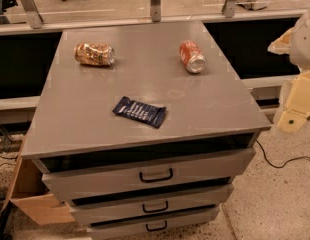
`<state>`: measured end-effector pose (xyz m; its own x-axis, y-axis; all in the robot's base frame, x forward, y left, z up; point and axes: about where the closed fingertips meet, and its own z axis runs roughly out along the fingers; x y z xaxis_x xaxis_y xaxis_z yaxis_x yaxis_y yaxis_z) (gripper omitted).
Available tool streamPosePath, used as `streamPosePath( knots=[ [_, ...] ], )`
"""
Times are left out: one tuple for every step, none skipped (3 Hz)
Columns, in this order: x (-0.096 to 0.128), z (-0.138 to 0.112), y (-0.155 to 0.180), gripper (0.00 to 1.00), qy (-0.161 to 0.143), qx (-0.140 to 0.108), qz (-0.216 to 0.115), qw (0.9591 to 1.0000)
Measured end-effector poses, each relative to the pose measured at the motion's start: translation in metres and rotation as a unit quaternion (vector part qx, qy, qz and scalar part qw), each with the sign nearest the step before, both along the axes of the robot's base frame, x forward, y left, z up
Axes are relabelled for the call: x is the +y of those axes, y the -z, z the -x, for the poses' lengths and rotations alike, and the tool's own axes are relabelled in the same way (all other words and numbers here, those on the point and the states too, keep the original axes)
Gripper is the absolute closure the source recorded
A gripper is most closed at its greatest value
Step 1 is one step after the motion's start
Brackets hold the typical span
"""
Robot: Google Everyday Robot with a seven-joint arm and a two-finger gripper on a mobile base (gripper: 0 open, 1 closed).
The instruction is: Place coke can upright
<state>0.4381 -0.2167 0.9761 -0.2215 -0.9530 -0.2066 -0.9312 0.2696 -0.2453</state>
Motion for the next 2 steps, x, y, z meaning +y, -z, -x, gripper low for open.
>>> streamPosePath(
  knots=[
    [0.0,0.0,0.0,0.0,0.0,0.0,0.0,1.0],
    [-0.002,-0.027,0.002,0.0,0.015,-0.015,-0.02,0.9996]
  ],
)
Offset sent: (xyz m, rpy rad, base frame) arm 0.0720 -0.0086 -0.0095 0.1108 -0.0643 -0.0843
